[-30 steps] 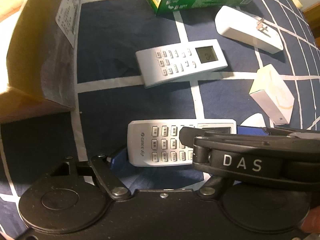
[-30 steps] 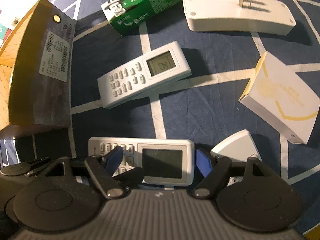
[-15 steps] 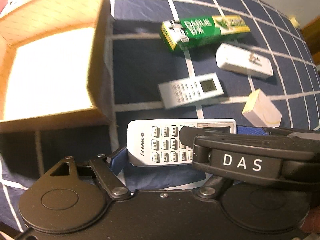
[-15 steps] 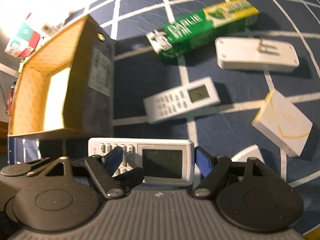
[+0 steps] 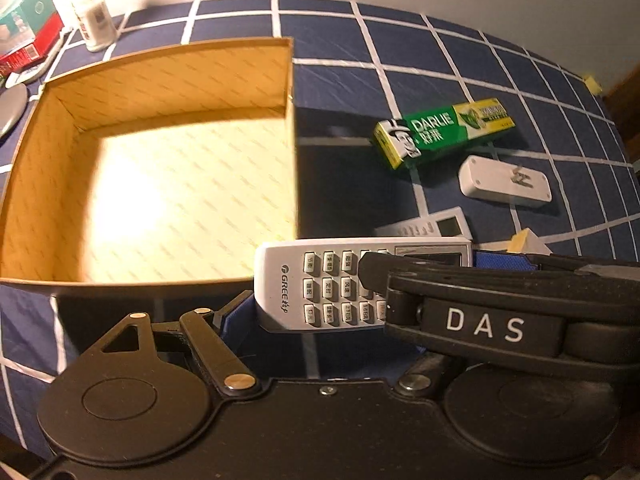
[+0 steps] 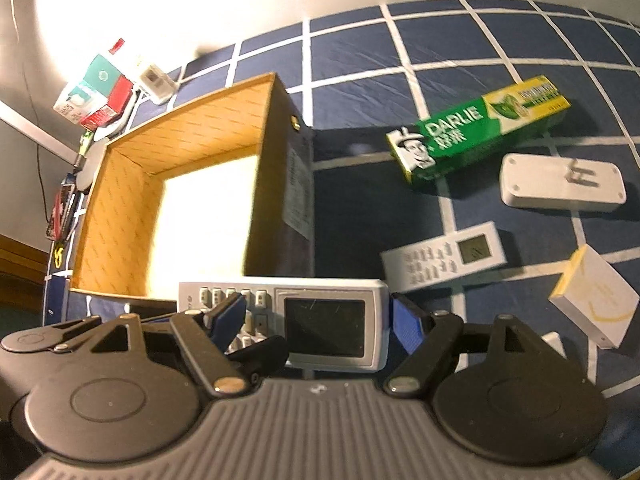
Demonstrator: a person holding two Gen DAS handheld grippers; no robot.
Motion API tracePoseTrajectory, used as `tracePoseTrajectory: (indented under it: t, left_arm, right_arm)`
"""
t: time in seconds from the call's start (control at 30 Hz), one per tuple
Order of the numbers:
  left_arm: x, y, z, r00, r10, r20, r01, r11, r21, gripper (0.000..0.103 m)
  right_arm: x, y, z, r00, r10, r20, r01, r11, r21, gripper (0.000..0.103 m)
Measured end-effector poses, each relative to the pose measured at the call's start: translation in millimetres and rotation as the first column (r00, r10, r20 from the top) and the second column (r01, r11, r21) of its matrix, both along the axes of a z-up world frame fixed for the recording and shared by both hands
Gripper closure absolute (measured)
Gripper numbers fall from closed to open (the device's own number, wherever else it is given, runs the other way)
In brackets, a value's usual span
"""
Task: Organize objects
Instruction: 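Lift the white remote with the right gripper and carry it over the box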
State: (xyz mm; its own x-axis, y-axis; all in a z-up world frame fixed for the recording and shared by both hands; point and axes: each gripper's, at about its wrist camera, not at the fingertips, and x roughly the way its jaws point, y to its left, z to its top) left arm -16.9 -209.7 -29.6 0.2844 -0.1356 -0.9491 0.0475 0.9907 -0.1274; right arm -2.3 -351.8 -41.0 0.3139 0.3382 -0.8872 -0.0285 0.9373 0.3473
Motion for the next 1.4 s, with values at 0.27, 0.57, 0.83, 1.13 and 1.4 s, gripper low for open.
tracePoseTrajectory:
  t: [0.27, 0.57, 0.83, 1.13, 1.4]
  left_arm:
    - [7, 39, 8, 1.000, -0.003, 0.023, 0.003, 1.000, -0.005, 0.027]
    - [19, 87, 14, 0.999, -0.011, 0.040, 0.012, 1.000, -0.022, 0.027]
    - [32, 127, 16, 0.998, -0.012, 0.055, 0.014, 0.999, -0.033, 0.027]
    - [53, 154, 8, 0.999, 0.026, 0.042, -0.024, 0.999, -0.039, 0.027]
    - [84, 166, -11, 0.999, 0.052, 0.012, -0.052, 0.998, -0.043, 0.027]
  right_arm:
    - [9, 40, 10, 1.000, -0.008, 0.025, 0.008, 1.000, -0.001, 0.026]
    - [23, 89, 18, 0.999, -0.014, 0.047, 0.014, 1.000, -0.017, 0.026]
    - [39, 131, 21, 0.998, -0.012, 0.063, 0.014, 0.999, -0.029, 0.026]
    - [64, 160, 15, 0.998, 0.033, 0.051, -0.031, 0.999, -0.038, 0.026]
    - [101, 173, -3, 0.997, 0.077, 0.022, -0.076, 0.996, -0.041, 0.026]
